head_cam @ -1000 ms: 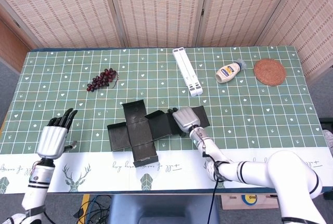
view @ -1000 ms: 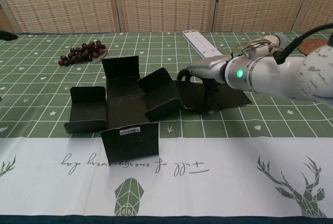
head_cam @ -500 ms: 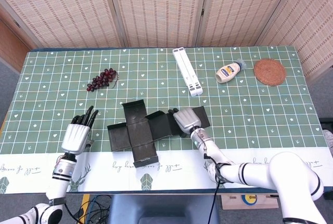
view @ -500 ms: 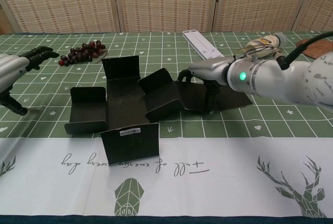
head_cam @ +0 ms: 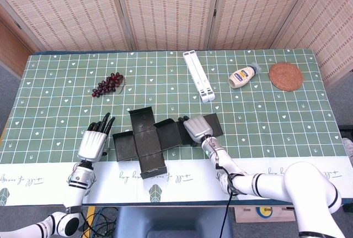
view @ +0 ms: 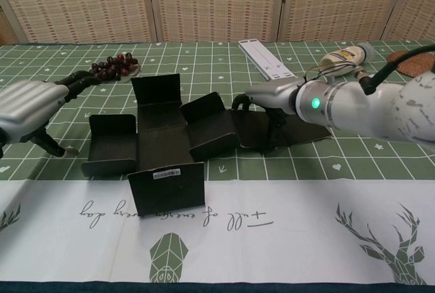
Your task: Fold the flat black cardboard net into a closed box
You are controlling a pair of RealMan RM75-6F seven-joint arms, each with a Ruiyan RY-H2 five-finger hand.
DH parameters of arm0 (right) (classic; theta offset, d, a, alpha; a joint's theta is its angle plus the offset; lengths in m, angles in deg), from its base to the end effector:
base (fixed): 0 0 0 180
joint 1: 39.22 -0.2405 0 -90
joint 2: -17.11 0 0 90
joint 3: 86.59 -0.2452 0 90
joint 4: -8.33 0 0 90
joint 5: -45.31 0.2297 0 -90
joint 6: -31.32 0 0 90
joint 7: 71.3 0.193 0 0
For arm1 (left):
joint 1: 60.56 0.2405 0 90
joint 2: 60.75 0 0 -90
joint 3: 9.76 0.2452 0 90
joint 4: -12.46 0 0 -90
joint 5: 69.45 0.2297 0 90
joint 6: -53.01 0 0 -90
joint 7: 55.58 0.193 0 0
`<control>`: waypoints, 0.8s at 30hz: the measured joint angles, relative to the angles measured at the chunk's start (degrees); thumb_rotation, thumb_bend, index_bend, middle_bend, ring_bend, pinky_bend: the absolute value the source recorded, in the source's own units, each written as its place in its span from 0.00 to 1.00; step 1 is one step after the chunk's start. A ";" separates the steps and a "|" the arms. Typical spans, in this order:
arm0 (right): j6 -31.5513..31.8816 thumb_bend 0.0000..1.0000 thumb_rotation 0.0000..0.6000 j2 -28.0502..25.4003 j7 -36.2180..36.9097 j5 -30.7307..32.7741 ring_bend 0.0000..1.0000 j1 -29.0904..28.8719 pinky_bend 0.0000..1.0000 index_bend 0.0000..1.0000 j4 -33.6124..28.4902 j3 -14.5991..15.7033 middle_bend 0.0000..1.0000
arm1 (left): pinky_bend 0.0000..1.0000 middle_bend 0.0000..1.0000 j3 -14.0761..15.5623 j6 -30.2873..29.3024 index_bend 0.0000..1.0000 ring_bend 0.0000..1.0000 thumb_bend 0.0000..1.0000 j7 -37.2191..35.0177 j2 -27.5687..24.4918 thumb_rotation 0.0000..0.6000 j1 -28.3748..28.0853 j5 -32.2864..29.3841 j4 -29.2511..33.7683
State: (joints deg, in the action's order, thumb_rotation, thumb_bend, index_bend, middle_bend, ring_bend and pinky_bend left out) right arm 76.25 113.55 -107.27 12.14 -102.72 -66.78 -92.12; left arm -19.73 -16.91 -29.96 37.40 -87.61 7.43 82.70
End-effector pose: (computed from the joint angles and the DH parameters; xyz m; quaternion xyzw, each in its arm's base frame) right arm -0.0891 -0.4152 -0.1240 0.8092 -0.3636 0.2298 0.4003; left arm -0.2096 0.3537 -0.0417 -0.6923 -0.2951 -0.3534 0.5556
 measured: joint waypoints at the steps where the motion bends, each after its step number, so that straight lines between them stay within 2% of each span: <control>1: -0.03 0.25 1.00 0.06 0.09 -0.09 0.79 0.05 0.97 0.21 0.14 -0.02 0.30 | 0.23 0.00 -0.04 0.01 0.00 0.21 0.00 -0.05 0.24 1.00 -0.10 -0.11 -0.06; 14: -0.69 0.25 1.00 0.73 0.67 -1.12 0.79 0.42 0.97 0.21 1.01 -0.08 0.30 | 0.23 0.00 -0.21 0.24 0.00 0.21 0.00 1.71 3.33 1.00 -1.75 -1.16 -3.68; 24: -0.57 0.25 1.00 1.16 1.37 -2.49 0.79 0.80 0.97 0.20 1.44 -0.38 0.30 | 0.23 0.00 -0.97 1.13 0.00 0.21 0.00 -6.10 3.25 1.00 -1.75 -2.21 -0.21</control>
State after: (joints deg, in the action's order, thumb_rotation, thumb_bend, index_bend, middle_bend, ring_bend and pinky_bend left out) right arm 75.68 114.70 -105.91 9.65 -101.93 -65.34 -92.50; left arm -20.70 -15.78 -36.06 40.65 -89.36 5.23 82.50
